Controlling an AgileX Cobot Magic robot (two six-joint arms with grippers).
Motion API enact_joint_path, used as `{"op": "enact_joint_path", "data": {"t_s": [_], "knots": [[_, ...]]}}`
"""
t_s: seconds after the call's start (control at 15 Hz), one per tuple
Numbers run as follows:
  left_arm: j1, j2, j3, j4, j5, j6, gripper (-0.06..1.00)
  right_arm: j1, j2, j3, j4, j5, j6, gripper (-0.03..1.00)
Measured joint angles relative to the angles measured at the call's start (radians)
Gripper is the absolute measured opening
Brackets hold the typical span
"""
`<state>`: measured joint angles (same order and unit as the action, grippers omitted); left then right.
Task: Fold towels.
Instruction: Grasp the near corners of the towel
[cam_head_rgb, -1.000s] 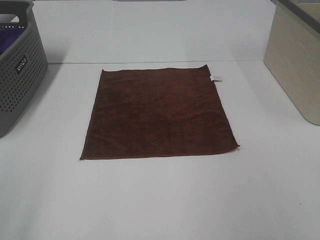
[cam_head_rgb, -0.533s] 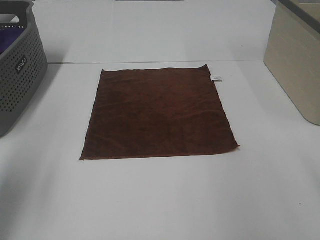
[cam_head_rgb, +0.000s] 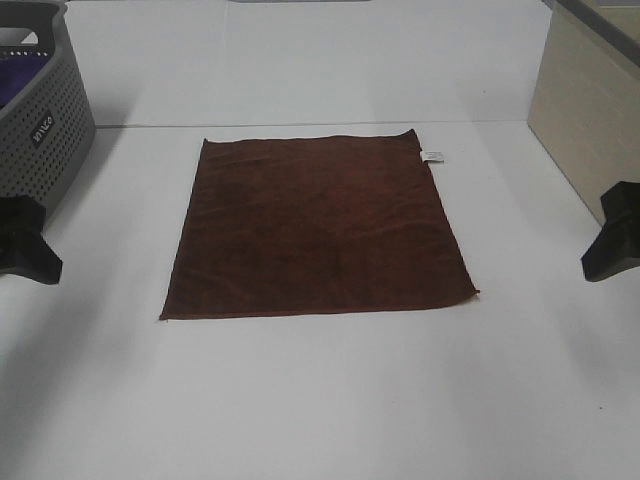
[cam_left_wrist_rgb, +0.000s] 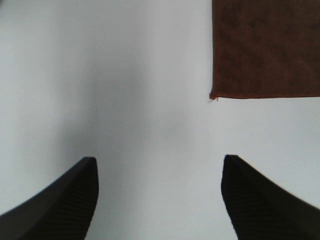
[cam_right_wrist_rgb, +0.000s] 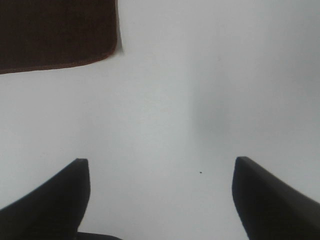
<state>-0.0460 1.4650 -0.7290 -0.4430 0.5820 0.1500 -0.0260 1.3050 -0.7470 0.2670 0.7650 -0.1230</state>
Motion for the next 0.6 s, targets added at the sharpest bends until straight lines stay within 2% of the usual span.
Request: {"op": "enact_joint_path", "data": {"t_s": [0.2,0.33,0.4,0.47,0.53,0.6], "knots": [[0.000,0.120,0.000,-0.143,-0.028,0.049,0.65,0.000,0.114,-0.001,0.094,-0.082,-0.039,0.76],[0.000,0.184,-0.001,-0.270,-0.047,0.132,0.65,0.000,0.156,-0.001,0.151,-0.126,-0.074,0.76],[0.000,0.215,-0.001,-0.341,-0.049,0.195,0.65,0.000,0.174,-0.001,0.190,-0.140,-0.108,0.76],[0.000,0.274,-0.005,-0.474,-0.049,0.331,0.70,0.000,0.221,-0.022,0.296,-0.141,-0.219,0.76],[0.000,0.274,-0.005,-0.474,-0.049,0.331,0.70,0.000,0.221,-0.022,0.296,-0.141,-0.219,0.76],[0.000,0.321,-0.023,-0.611,-0.048,0.458,0.73,0.000,0.287,-0.081,0.381,-0.092,-0.309,0.76]]}}
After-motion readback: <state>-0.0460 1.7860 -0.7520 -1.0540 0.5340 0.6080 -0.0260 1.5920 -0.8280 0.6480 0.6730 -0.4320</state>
